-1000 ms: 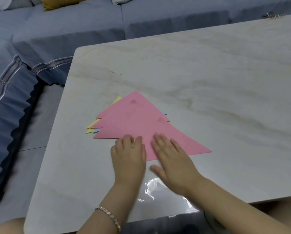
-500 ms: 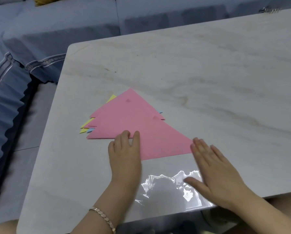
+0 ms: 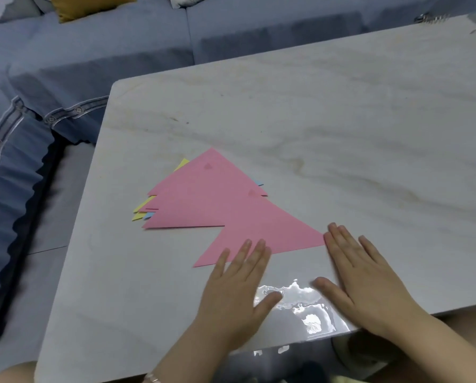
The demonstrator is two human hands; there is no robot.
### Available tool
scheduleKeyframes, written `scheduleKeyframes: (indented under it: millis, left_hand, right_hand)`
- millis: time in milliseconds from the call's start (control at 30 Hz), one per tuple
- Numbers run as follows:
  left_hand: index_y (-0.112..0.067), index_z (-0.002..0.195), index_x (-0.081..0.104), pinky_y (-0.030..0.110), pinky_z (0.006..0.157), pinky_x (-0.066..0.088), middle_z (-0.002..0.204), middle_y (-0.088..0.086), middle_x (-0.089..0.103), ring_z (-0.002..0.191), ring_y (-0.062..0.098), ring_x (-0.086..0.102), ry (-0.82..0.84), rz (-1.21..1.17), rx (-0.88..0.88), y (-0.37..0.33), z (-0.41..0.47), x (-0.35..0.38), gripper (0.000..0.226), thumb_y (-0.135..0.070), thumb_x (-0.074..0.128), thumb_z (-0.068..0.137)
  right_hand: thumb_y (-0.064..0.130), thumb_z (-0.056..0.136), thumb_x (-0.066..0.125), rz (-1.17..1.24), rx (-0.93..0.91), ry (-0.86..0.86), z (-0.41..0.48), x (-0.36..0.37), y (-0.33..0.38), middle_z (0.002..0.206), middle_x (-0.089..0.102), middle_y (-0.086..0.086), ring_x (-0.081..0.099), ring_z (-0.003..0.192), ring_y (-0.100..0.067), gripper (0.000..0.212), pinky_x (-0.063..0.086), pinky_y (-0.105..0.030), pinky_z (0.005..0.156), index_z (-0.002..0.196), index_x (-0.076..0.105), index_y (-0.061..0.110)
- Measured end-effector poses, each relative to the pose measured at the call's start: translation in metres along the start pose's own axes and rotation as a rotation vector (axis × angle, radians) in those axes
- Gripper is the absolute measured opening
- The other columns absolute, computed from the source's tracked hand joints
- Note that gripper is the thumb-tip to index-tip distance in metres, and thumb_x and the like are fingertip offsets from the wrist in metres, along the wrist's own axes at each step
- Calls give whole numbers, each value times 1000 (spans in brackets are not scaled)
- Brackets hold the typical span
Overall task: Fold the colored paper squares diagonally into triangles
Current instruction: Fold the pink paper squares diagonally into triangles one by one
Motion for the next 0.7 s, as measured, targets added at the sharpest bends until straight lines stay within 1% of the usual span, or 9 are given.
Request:
scheduleKeyframes:
  millis: [67,133,200,233,333,433,533,633,700]
  left_hand:
    - [-17,142,33,41,102,22,148,-4,34,138,13,23,-2,10,-45,19,-15,-1,65,-57,12,95]
    - [-17,142,31,42,102,21,148,-3,33,138,13,21,7,27,-73,33,-27,-2,65,-57,12,95]
    - [-16,142,30,42,103,20,149,-3,32,139,15,20,31,27,-102,40,-35,-2,66,-58,12,95]
    - [-15,143,30,41,104,19,149,-2,32,139,15,18,38,27,-116,43,-37,-1,67,-58,12,94]
    - [-10,141,30,41,106,13,148,3,34,139,13,13,60,30,-168,51,-43,1,69,-58,11,94]
    - [-7,139,34,39,108,8,147,7,35,142,6,3,41,-15,-288,63,-51,1,72,-57,9,94]
    - [-10,141,33,34,111,2,151,8,28,139,1,1,-205,-221,-480,87,-42,-21,81,-67,12,87]
    - [-9,140,33,39,110,17,148,12,33,136,22,25,-396,-287,-524,109,-10,-51,69,-50,41,84]
    - [-9,141,31,40,111,19,145,10,36,135,27,28,-381,-315,-566,121,15,-65,67,-37,57,86]
  right_hand:
    - [70,83,0,69,1,-19,1,-5,5,154,7,-1,0,143,-15,86,-8,-26,111,144,10,10]
    - [74,76,0,125,50,-24,7,-15,12,155,12,0,8,144,-15,95,-4,-28,112,146,18,12]
    - [70,76,21,152,130,-64,21,-33,19,143,41,-2,34,133,-19,81,13,-30,110,132,46,17]
    - [67,77,33,170,152,-61,32,-40,23,132,50,-1,41,124,-20,70,20,-31,106,124,50,19]
    - [60,72,60,283,124,12,66,-48,44,123,48,-1,41,117,-22,70,28,-33,97,128,41,21]
    - [58,65,68,260,92,79,83,-42,56,121,43,-1,37,114,-23,79,32,-33,92,129,38,22]
    - [55,63,71,317,143,113,89,-36,52,113,44,-1,38,109,-23,75,33,-32,90,123,40,23]
    - [41,78,65,474,91,53,84,-37,50,98,46,1,44,97,-21,36,32,-28,78,102,47,22]
    - [27,88,55,652,60,-51,76,-39,42,87,52,4,49,84,-17,8,33,-23,67,87,49,23]
Point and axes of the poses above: each hand's wrist, its own z-axis towards the middle knuckle, its own x-axis out of the palm, y = z × x, the point moved 5 cm from there along z, towards the middle knuckle
